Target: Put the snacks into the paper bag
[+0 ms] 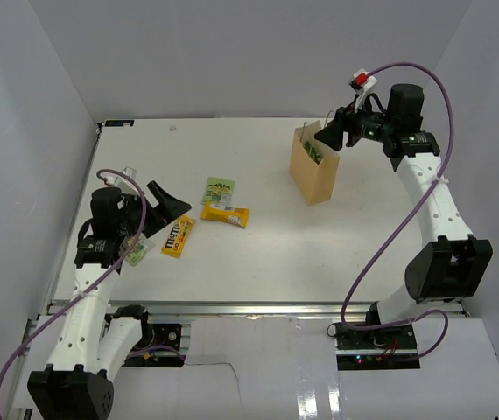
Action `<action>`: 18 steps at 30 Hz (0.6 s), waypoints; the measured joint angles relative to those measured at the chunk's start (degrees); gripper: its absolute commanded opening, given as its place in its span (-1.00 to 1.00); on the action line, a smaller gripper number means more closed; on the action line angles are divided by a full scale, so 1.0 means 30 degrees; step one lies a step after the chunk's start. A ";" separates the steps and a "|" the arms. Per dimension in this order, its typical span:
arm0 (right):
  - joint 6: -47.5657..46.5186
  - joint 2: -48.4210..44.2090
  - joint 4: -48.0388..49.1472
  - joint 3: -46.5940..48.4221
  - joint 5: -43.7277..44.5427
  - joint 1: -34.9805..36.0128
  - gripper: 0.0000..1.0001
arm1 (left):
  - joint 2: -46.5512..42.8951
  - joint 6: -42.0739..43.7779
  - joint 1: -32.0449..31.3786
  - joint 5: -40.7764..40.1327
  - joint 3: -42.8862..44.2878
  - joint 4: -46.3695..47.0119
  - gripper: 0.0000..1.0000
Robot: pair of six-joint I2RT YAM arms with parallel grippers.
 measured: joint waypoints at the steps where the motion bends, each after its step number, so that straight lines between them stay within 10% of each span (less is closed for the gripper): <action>1: -0.0313 -0.0117 -0.0189 0.0058 -0.0313 0.0000 0.40 | 0.0364 -0.0219 -0.0087 -0.0022 0.0000 0.0015 0.92; 18: -0.6885 -0.8502 -0.5450 -0.5778 -0.0918 0.0000 0.56 | 1.1839 -0.8225 -0.7898 -0.8437 0.2339 0.0386 0.64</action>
